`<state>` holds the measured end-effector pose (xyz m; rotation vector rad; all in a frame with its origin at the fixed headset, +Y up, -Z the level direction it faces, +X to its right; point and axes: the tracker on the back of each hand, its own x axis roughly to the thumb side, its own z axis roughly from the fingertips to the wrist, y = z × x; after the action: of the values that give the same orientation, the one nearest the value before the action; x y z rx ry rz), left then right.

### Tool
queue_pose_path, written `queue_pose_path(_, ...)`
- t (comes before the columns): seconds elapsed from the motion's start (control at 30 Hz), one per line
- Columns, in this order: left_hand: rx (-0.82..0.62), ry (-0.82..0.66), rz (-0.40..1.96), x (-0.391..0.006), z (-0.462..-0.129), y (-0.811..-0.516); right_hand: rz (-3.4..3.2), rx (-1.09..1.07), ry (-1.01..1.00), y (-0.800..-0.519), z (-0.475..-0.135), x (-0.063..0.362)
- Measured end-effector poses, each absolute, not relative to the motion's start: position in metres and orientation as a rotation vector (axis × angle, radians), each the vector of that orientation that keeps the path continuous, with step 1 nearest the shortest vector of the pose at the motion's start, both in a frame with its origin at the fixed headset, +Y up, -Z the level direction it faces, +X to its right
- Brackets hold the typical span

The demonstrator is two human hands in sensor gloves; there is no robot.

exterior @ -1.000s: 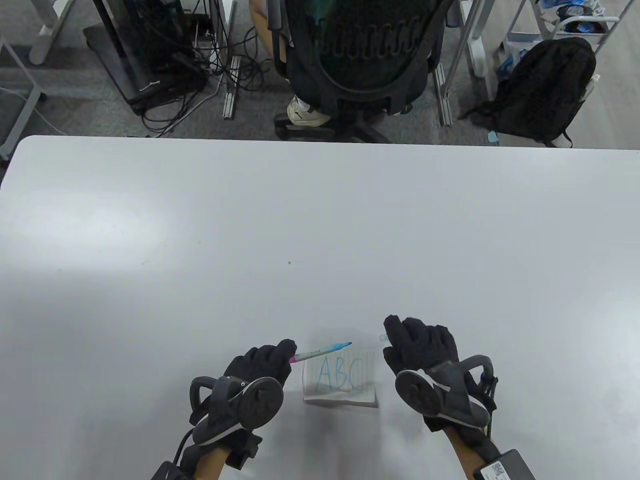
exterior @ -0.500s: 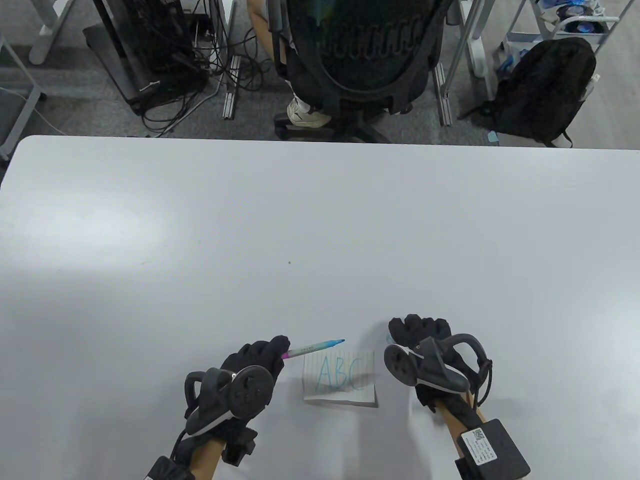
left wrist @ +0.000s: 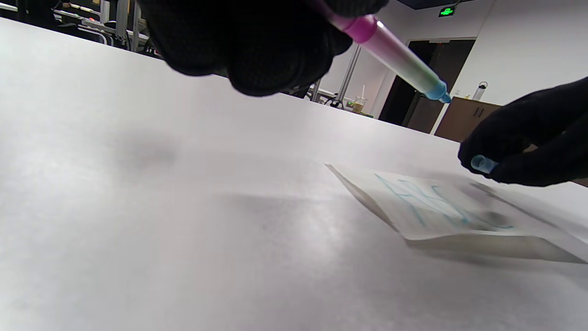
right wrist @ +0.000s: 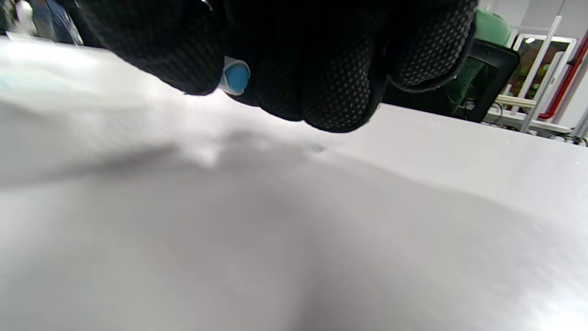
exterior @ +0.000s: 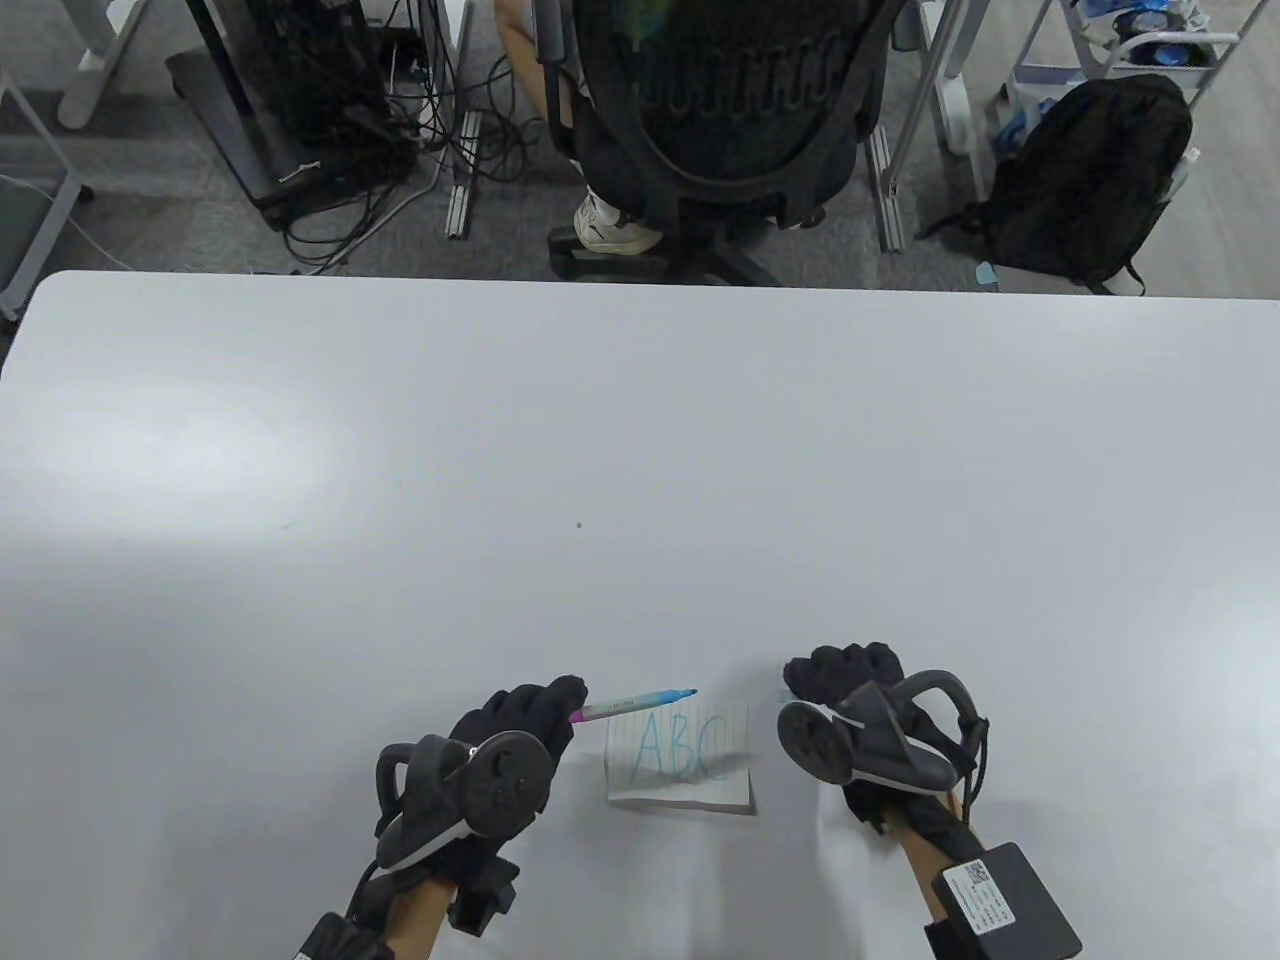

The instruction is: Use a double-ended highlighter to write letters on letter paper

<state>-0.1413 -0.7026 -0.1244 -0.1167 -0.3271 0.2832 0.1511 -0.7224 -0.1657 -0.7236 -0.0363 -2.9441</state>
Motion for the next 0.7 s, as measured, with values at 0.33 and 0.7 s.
queue_pose_path(0.33,-0.116,-0.399,0.284,-0.126,-0.114,-0.698,-2.931,-0.883,0.123,-0.698,-0.133,0.128)
queue_pose_path(0.7,-0.124,-0.447,0.277,-0.118,-0.105,-0.699,-2.916,-0.986,0.165,-0.691,-0.118,0.116)
